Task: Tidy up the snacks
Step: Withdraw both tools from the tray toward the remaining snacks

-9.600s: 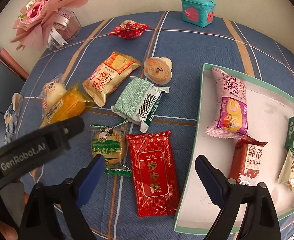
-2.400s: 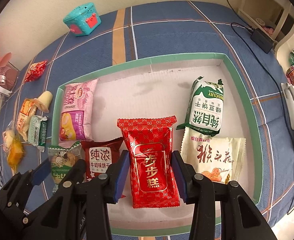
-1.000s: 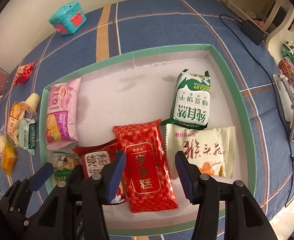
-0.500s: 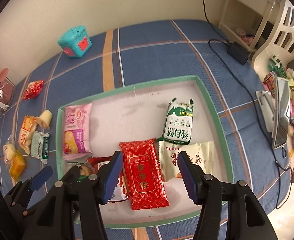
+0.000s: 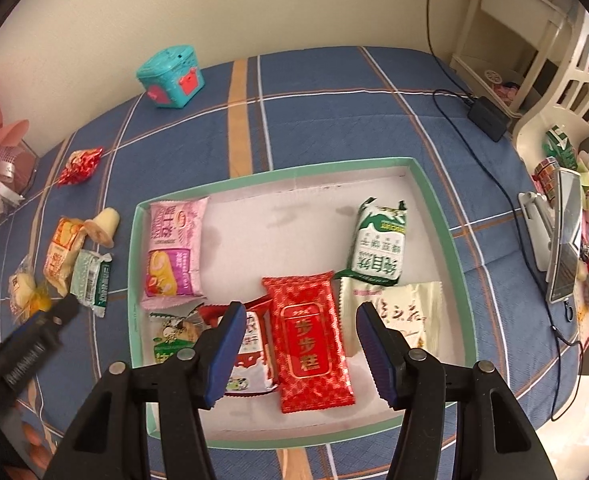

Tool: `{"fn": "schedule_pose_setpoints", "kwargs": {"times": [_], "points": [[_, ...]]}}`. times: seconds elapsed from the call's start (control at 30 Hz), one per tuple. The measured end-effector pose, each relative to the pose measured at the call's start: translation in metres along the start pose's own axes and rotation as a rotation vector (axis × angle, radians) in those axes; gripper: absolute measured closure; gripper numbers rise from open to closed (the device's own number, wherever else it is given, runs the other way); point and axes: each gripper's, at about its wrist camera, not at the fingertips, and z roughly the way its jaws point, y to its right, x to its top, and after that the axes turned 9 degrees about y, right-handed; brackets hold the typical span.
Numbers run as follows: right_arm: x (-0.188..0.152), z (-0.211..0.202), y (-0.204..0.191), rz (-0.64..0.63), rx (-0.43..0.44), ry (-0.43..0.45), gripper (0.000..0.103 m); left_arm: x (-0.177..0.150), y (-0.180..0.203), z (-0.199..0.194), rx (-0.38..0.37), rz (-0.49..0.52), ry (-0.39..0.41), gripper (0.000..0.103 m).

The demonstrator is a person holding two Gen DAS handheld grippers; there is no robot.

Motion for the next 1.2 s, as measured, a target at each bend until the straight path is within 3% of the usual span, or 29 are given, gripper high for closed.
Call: {"fn": "schedule_pose_setpoints", "kwargs": {"times": [0.4,0.5,0.57,0.63,0.7,0.8,0.9,1.2], "points": [[-0.006,0.001,-0.038,-0.056,0.034,-0.003,0.042,0.005,-0.042,-0.004,0.031,-0.071,0.019,0.041],[-0.006,0.003,-0.044,-0.066,0.036,-0.009,0.042,0.005,-0.043,-0.004,0.038,-0.065,0.021,0.031],[-0.007,0.006,-0.046,-0.070,0.034,-0.014,0.035,0.005,-0.043,-0.004,0.035,-0.059,0.023,0.030],[-0.008,0.008,-0.047,-0.070,0.030,-0.015,0.021,0.005,-0.042,-0.004,0.035,-0.051,0.023,0.028],[-0.008,0.010,-0.047,-0.071,0.030,-0.015,0.021,0.004,-0.040,-0.002,0.042,-0.041,0.025,0.018],[-0.009,0.012,-0.046,-0.069,0.031,-0.021,0.018,0.004,-0.039,-0.001,0.047,-0.031,0.028,0.017],[-0.010,0.015,-0.044,-0.065,0.027,-0.023,0.000,0.003,-0.039,0.000,0.056,-0.024,0.032,0.011],[-0.010,0.015,-0.044,-0.072,0.031,-0.009,0.000,0.004,-0.041,0.002,0.056,-0.021,0.058,0.002]]}}
